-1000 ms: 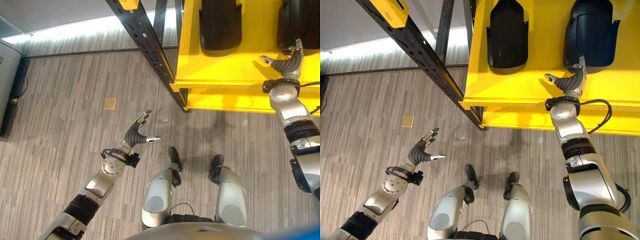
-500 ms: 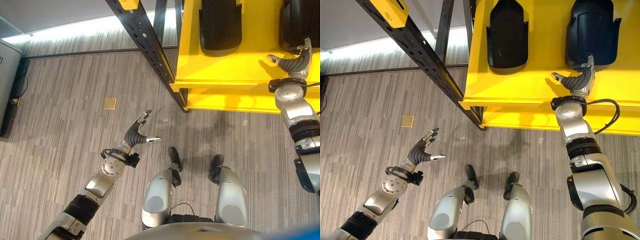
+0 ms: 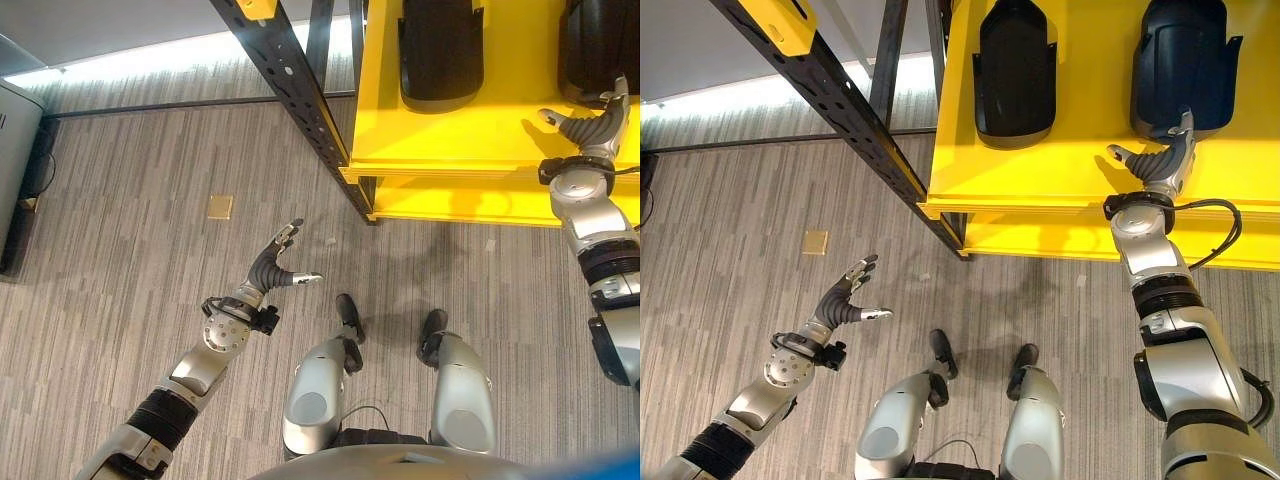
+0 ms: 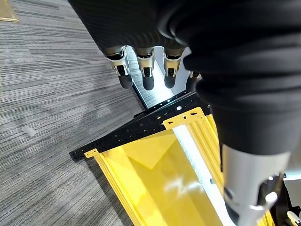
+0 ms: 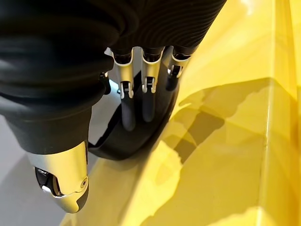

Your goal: Move parts from the plastic box to the shelf.

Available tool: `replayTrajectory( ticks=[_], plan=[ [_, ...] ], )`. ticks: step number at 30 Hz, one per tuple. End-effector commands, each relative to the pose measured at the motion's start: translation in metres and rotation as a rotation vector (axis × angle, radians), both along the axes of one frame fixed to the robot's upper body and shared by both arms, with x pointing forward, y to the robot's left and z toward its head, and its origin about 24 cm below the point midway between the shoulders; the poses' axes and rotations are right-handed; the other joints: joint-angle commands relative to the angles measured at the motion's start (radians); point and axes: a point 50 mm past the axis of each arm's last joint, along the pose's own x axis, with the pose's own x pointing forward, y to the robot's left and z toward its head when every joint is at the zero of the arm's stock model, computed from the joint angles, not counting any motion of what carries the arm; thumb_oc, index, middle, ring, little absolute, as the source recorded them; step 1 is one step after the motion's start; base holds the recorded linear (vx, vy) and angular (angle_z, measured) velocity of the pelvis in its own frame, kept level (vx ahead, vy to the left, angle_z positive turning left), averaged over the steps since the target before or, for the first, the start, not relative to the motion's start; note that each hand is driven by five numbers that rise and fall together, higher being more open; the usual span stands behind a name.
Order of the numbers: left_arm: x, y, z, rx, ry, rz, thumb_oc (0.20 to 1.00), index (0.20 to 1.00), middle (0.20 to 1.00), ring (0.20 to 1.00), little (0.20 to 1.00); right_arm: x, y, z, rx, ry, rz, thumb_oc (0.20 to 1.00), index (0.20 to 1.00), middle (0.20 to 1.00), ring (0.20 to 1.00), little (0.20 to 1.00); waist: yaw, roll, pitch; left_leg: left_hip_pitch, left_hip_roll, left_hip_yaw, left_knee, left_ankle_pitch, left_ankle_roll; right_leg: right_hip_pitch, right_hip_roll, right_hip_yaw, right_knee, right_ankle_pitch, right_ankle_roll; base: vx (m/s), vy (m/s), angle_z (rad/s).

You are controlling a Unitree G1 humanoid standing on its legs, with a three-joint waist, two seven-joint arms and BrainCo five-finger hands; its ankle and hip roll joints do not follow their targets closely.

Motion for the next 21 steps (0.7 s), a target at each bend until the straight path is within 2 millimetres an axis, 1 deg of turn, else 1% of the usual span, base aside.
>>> replayTrajectory(
  ticks=[1,13,21],
  plan=[
    [-0.0041,-0.0081,0.0116,-0.030,-0.058,-0.062,1.000,1.000,1.000,1.000,1.000,-0.0030,-0.0124,0.0534,-0.096,-0.145,-0.070,1.000,1.000,1.000,1.000,1.000,0.005,-0.023,-0.022,0.045,0.066,0.005,0.103,-0.132,-0.079,0.027,-0.007,-0.029,-0.027,-0.039,0.060,0.00,0.000,0.00],
    [-0.0054,-0.0090,0.0108,-0.032,-0.051,-0.070,1.000,1.000,1.000,1.000,1.000,-0.0045,-0.0155,0.0562,-0.101,-0.148,-0.097,1.000,1.000,1.000,1.000,1.000,0.003,-0.025,-0.024,0.043,0.070,0.008,0.108,-0.130,-0.081,0.025,-0.003,-0.028,-0.026,-0.041,0.057,0.00,0.000,0.00],
    [-0.0046,-0.0083,0.0120,-0.033,-0.057,-0.066,1.000,1.000,1.000,1.000,1.000,-0.0063,-0.0193,0.0615,-0.107,-0.158,-0.110,1.000,1.000,1.000,1.000,1.000,0.000,-0.023,-0.022,0.041,0.070,0.010,0.111,-0.131,-0.081,0.020,-0.004,-0.029,-0.021,-0.044,0.056,0.00,0.000,0.00]
  ],
)
